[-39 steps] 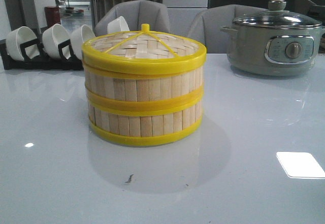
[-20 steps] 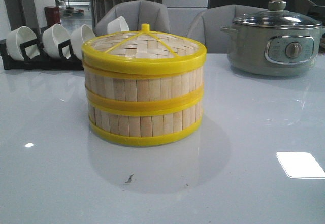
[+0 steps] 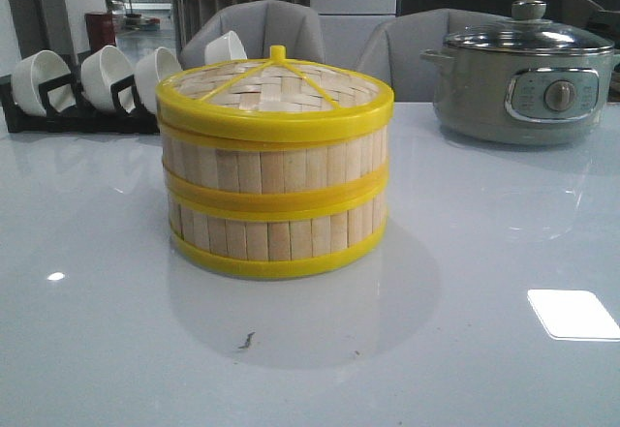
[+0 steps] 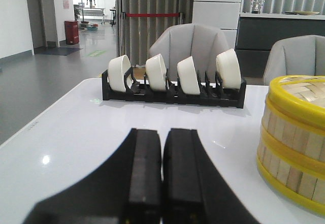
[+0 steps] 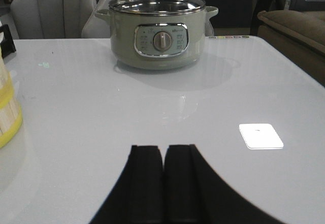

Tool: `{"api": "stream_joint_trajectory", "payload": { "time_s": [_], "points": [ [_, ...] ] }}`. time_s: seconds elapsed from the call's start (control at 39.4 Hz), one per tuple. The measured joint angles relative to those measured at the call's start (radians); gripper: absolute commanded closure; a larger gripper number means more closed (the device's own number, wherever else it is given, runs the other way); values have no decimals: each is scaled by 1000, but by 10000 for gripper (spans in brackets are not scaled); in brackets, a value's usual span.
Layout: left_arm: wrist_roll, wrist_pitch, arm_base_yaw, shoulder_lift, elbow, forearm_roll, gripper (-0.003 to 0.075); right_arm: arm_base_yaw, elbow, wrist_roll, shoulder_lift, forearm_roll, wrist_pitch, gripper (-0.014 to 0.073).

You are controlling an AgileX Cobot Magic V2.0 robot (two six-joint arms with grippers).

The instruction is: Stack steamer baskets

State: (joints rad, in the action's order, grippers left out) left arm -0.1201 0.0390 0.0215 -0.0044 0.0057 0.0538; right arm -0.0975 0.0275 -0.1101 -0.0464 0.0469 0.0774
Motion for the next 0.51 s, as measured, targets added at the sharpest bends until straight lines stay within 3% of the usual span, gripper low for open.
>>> {"api": "stream_joint_trajectory", "payload": {
  "time_s": [0.51],
  "points": [
    [0, -1, 0, 0, 0, 0, 634, 0, 2, 0, 57, 0, 51, 539]
  ]
}}
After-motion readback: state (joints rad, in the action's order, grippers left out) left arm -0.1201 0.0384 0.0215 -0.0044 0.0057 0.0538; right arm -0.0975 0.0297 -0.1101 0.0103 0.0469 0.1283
